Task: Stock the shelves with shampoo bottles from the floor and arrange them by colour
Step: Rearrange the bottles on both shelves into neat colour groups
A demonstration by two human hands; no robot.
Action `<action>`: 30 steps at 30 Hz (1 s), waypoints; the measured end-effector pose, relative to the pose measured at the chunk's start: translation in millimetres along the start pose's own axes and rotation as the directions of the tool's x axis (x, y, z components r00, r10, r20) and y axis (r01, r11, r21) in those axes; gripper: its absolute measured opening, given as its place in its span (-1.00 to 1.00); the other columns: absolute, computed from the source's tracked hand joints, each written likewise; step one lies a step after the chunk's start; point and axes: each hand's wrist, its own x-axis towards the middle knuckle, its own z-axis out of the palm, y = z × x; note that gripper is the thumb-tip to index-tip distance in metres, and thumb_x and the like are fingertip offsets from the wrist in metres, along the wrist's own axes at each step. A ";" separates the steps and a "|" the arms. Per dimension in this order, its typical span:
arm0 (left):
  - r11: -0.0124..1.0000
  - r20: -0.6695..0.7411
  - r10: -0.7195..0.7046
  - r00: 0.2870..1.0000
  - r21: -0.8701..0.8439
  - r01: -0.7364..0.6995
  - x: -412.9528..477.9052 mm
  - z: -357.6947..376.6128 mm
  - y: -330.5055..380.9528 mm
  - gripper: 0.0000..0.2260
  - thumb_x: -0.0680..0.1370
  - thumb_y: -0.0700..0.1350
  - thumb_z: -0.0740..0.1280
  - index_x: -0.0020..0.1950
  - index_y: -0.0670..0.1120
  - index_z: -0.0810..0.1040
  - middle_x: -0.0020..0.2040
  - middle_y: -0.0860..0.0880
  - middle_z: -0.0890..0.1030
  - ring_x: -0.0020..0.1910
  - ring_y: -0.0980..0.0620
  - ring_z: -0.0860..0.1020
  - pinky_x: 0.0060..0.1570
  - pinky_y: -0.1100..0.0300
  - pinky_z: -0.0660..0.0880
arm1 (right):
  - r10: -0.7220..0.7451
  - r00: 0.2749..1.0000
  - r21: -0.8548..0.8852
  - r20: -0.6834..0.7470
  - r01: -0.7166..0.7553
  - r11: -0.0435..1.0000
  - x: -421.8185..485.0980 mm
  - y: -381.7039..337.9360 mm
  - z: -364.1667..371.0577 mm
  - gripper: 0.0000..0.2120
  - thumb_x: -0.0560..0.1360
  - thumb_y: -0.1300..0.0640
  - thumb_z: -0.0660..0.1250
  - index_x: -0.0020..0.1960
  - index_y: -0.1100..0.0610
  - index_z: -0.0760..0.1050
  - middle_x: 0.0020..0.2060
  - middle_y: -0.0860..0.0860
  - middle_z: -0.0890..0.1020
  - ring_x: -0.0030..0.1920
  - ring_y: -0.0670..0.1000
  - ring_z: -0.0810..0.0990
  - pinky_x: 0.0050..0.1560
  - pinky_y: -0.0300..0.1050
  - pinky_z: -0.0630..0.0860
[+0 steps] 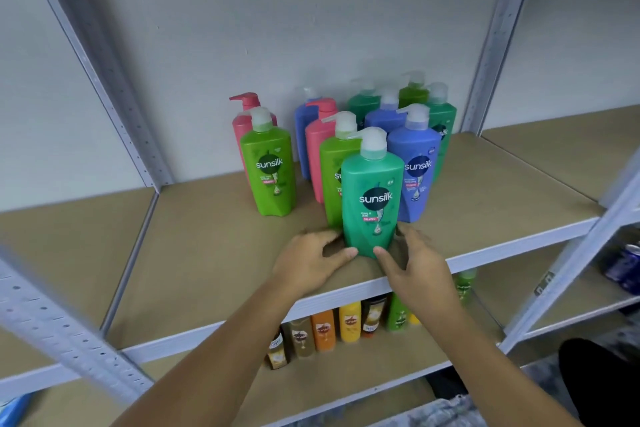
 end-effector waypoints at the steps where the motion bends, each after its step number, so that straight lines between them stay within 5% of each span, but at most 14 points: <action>1: 1.000 0.007 0.007 1.000 0.019 -0.007 -1.6 -0.2 -2.5 -0.49 0.54 0.34 0.28 0.38 0.08 0.54 0.31 0.12 0.61 0.28 0.08 0.56 0.24 0.08 0.51 | -0.022 0.999 -0.060 -0.036 0.019 0.998 -6.6 1.2 1.0 -0.65 0.50 0.02 0.46 0.23 0.13 0.52 0.01 0.00 0.62 0.03 0.05 0.54 0.03 -0.05 0.51; 4: 0.994 0.038 0.001 0.999 0.111 -0.006 -7.2 -0.9 -15.8 -0.47 0.58 0.25 0.27 0.47 0.01 0.47 0.46 0.05 0.48 0.43 0.03 0.42 0.42 0.12 0.35 | -0.150 0.987 -0.167 -0.053 0.140 0.976 -24.4 -2.1 5.7 -0.84 0.51 0.10 0.46 0.02 0.15 0.58 -0.10 0.02 0.61 -0.04 0.09 0.52 -0.02 0.00 0.49; 9: 0.977 0.061 -0.053 0.997 0.209 0.039 -20.9 -12.8 -45.9 -0.36 0.58 0.33 0.13 0.56 -0.01 0.36 0.58 0.03 0.30 0.57 0.03 0.23 0.56 0.13 0.09 | -0.377 0.898 -0.110 0.226 0.408 0.906 -29.1 -35.0 23.4 -0.83 0.59 0.11 0.32 0.11 0.14 0.60 0.05 0.01 0.63 0.08 0.04 0.54 0.14 -0.04 0.51; 12: 0.968 0.029 -0.062 0.998 0.246 0.053 -33.0 -29.9 -62.0 -0.50 0.67 0.13 0.18 0.57 -0.04 0.32 0.60 0.01 0.26 0.59 0.07 0.17 0.53 0.18 -0.03 | -0.383 0.828 -0.131 0.410 0.468 0.874 -17.7 -60.5 44.7 -0.70 0.64 0.04 0.17 0.22 0.16 0.55 0.22 0.08 0.59 0.25 0.11 0.51 0.29 0.05 0.44; 16: 0.947 0.004 -0.144 0.990 0.290 0.137 -48.0 -52.8 -85.9 -0.50 0.69 0.13 0.15 0.59 -0.04 0.28 0.62 0.02 0.22 0.60 0.09 0.13 0.54 0.13 -0.04 | -0.269 0.753 -0.203 0.601 0.470 0.859 7.2 -85.2 77.7 -0.52 0.69 -0.06 0.05 0.50 0.20 0.30 0.52 0.15 0.32 0.54 0.17 0.22 0.54 0.09 0.12; 20: 0.926 -0.038 -0.210 0.977 0.312 0.211 -46.5 -68.8 -103.0 -0.47 0.68 0.14 0.13 0.60 -0.09 0.26 0.62 -0.03 0.21 0.60 0.05 0.13 0.55 0.07 -0.02 | -0.133 0.767 -0.181 0.627 0.310 0.933 38.7 -102.3 108.8 -0.39 0.66 -0.17 0.08 0.53 0.24 0.22 0.52 0.22 0.29 0.54 0.22 0.20 0.55 0.11 0.11; 23: 0.913 -0.076 -0.236 0.969 0.325 0.247 -36.2 -71.0 -112.4 -0.45 0.68 0.16 0.12 0.58 -0.12 0.28 0.61 -0.06 0.24 0.60 0.01 0.15 0.56 0.02 0.01 | -0.031 0.858 -0.066 0.513 0.076 0.995 57.0 -107.8 125.7 -0.27 0.61 -0.19 0.22 0.59 0.22 0.12 0.45 0.23 0.41 0.43 0.22 0.39 0.43 0.00 0.33; 26: 0.899 -0.114 -0.251 0.961 0.340 0.275 -26.0 -70.8 -121.7 -0.43 0.66 0.21 0.09 0.57 -0.10 0.28 0.60 -0.05 0.26 0.59 0.01 0.15 0.57 -0.04 0.03 | 0.046 0.907 0.059 0.419 -0.078 0.995 71.8 -113.0 137.3 -0.10 0.52 -0.17 0.39 0.63 0.16 0.00 0.47 0.15 0.42 0.43 0.16 0.42 0.39 -0.11 0.33; 30: 0.885 -0.137 -0.262 0.955 0.360 0.295 -19.7 -70.2 -126.4 -0.40 0.65 0.25 0.05 0.59 -0.07 0.24 0.61 -0.03 0.24 0.60 0.04 0.13 0.57 -0.03 0.01 | 0.071 0.967 0.270 0.246 -0.139 0.953 94.0 -120.2 148.6 0.00 0.25 -0.15 0.64 0.51 0.14 0.23 0.34 0.01 0.49 0.30 0.02 0.49 0.28 -0.23 0.38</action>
